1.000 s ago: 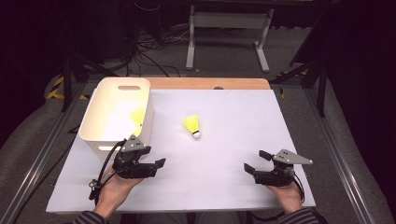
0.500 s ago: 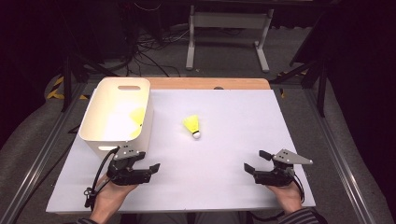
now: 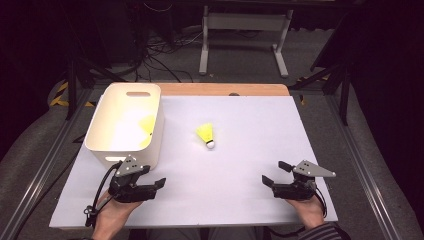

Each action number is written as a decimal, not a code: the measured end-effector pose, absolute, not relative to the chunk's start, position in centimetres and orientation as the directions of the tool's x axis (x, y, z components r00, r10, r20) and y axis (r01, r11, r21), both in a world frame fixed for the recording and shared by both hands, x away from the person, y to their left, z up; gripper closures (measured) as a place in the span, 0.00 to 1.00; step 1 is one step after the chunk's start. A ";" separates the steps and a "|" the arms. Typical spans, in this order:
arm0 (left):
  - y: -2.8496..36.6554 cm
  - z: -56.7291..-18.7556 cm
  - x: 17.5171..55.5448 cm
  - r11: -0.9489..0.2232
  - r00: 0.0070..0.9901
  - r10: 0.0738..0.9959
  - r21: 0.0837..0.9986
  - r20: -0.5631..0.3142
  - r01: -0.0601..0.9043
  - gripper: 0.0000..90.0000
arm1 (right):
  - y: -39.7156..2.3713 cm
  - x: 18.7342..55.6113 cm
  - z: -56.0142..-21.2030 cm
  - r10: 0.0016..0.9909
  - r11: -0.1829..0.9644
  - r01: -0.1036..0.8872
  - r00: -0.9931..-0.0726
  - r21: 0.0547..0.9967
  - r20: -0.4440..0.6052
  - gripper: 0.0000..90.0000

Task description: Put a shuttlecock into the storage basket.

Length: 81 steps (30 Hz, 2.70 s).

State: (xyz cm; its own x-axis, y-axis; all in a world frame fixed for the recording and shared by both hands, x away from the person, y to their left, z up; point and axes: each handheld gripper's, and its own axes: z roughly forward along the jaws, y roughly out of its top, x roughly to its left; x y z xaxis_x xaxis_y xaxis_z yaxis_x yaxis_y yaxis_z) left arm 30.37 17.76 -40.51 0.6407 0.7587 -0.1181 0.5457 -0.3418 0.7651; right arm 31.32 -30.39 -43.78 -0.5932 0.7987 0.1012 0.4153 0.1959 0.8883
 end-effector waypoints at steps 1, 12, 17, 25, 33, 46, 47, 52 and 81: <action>17.8 -40.6 30.3 -0.343 0.641 0.760 0.769 -0.110 0.539 0.34 | -30.4 31.3 -43.8 0.797 0.197 0.414 -0.595 0.889 0.100 0.15; 19.4 -40.9 29.6 -0.309 0.613 0.781 0.781 -0.117 0.543 0.34 | -30.5 31.0 -43.7 0.801 0.198 0.413 -0.591 0.889 0.096 0.15; 20.0 -41.2 29.4 -0.294 0.600 0.790 0.785 -0.121 0.545 0.34 | -30.5 31.0 -43.7 0.803 0.197 0.415 -0.588 0.888 0.096 0.15; 21.1 -41.7 28.9 -0.271 0.582 0.803 0.792 -0.127 0.547 0.34 | -30.3 31.0 -43.6 0.805 0.197 0.415 -0.586 0.889 0.095 0.14; 22.1 -42.1 28.7 -0.245 0.557 0.819 0.795 -0.136 0.555 0.33 | -29.9 31.2 -43.4 0.804 0.189 0.413 -0.585 0.891 0.101 0.13; 22.6 -42.5 28.6 -0.237 0.545 0.827 0.794 -0.138 0.560 0.33 | -28.5 32.0 -42.9 0.799 0.183 0.397 -0.593 0.899 0.099 0.13; 22.6 -42.5 28.6 -0.238 0.545 0.827 0.793 -0.138 0.561 0.33 | -28.3 32.2 -42.8 0.798 0.183 0.397 -0.594 0.899 0.100 0.13; 22.4 -42.4 28.4 -0.234 0.540 0.832 0.801 -0.129 0.552 0.33 | -27.2 32.8 -42.7 0.791 0.188 0.400 -0.603 0.897 0.103 0.13; 22.7 -42.6 28.3 -0.222 0.544 0.827 0.807 -0.141 0.547 0.33 | -21.7 37.3 -42.8 0.785 0.225 0.466 -0.607 0.856 0.124 0.17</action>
